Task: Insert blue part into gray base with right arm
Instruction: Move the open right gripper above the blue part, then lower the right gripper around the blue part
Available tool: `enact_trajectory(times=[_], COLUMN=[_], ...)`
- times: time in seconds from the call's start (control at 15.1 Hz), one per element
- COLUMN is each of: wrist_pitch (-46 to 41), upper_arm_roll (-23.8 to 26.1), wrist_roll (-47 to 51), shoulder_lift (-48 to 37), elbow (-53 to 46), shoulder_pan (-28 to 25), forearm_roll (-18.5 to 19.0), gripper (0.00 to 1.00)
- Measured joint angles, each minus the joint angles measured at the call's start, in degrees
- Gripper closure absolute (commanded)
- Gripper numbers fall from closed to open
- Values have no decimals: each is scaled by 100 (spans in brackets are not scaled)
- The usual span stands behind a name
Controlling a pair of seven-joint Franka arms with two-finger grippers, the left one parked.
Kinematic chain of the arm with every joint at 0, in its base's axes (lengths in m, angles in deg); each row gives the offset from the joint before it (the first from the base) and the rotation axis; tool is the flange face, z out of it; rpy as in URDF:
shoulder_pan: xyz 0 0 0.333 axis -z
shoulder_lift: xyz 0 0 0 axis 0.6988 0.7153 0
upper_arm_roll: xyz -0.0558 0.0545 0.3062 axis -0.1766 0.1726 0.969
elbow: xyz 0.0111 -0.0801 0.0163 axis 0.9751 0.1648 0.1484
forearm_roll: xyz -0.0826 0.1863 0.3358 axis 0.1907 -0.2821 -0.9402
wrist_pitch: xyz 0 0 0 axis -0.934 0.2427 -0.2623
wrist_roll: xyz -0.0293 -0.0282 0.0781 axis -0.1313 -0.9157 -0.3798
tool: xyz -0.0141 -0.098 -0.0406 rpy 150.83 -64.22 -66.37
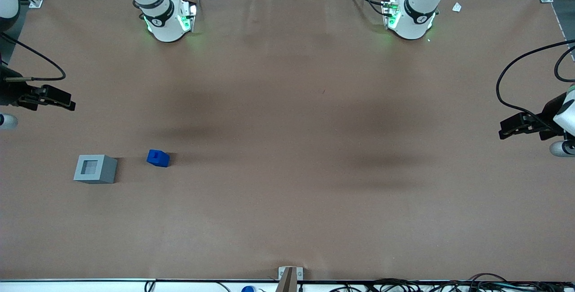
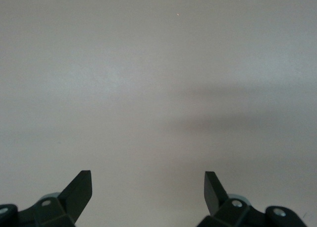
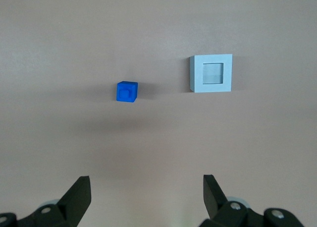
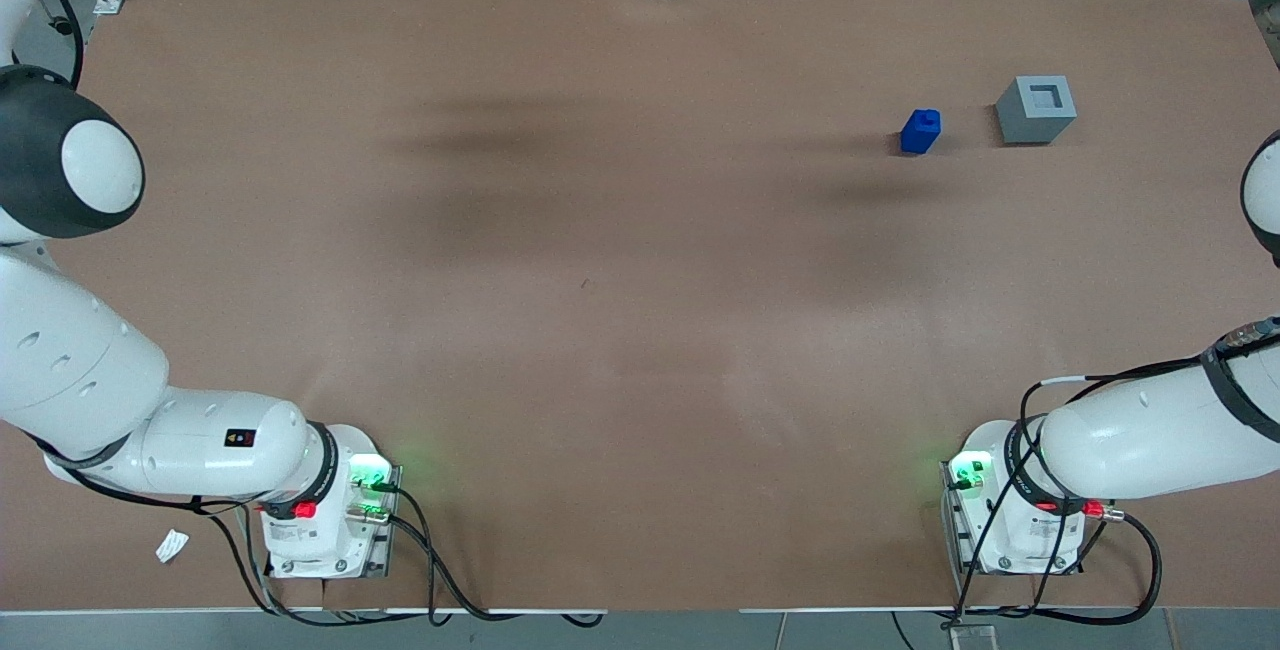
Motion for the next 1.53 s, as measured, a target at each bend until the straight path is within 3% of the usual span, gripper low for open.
enact_trajectory(times=[1.2,1.53], wrist_pitch=[1293,1634], upper_arm_roll=[30,36], wrist_roll=[0,8], shoulder_lift=[789,806], elbow=[489,924], shoulder_pan=[-26,-32], forearm_roll=[-35,-409], gripper=[0,0])
